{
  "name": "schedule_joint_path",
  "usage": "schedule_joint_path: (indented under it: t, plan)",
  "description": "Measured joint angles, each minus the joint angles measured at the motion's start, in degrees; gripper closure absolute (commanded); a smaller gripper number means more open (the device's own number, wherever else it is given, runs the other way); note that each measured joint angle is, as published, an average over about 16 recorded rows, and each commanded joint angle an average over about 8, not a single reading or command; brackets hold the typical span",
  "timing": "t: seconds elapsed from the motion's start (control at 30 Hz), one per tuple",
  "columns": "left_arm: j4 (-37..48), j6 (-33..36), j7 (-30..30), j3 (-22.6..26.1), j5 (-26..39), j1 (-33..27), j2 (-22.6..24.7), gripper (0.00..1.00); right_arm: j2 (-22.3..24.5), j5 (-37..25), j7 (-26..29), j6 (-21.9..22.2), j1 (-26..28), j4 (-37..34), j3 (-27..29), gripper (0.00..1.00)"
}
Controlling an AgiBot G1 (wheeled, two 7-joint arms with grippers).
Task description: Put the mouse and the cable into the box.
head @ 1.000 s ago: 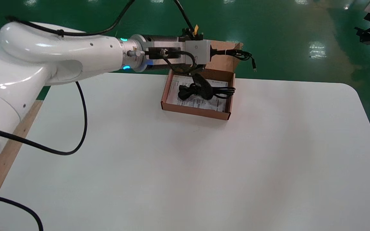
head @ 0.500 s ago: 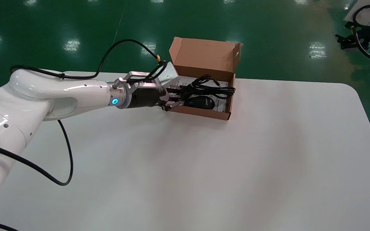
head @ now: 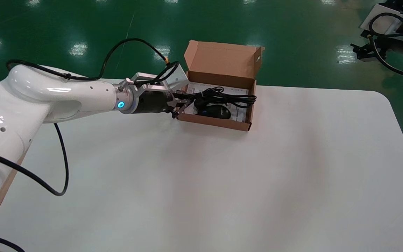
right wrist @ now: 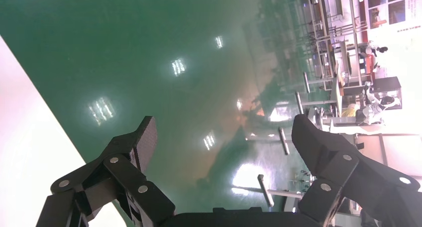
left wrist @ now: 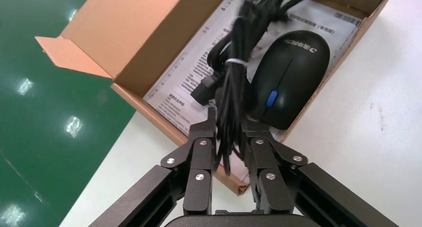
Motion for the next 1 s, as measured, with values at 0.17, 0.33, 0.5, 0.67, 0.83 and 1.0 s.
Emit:
schedule_joint_path:
  t: [0.17, 0.33, 0.5, 0.67, 0.83, 1.0]
  plan:
    - [-2.4, 1.5, -0.6, -1.8, -0.8, 1.4, -1.6, 0.0, 0.9, 1.4, 2.3, -2.0, -1.8, 2.8, 0.7, 0.0]
    - [-6.3, 4.2, -1.6, -5.0, -2.2, 3.8, -4.3, 0.0, 2.6, 3.6, 6.2, -5.4, -4.8, 7.4, 1.8, 0.0]
    - [-11.3, 7.6, -2.8, -9.1, -4.0, 6.8, -7.8, 0.0, 4.7, 6.6, 11.2, -9.7, -8.6, 13.5, 3.3, 0.0]
    - [-16.4, 11.0, -4.1, -13.2, -5.8, 9.9, -11.4, 0.0, 6.8, 9.5, 16.3, -14.0, -12.5, 19.6, 4.7, 0.0]
    - [-21.5, 14.5, -5.4, -17.4, -7.7, 13.1, -15.0, 0.0, 9.0, 12.5, 21.5, -18.4, -16.4, 25.8, 6.2, 0.0]
    - [-26.7, 18.0, -6.7, -21.6, -9.6, 16.2, -18.6, 0.0, 11.2, 15.5, 26.6, -22.8, -20.4, 32.0, 7.7, 0.0]
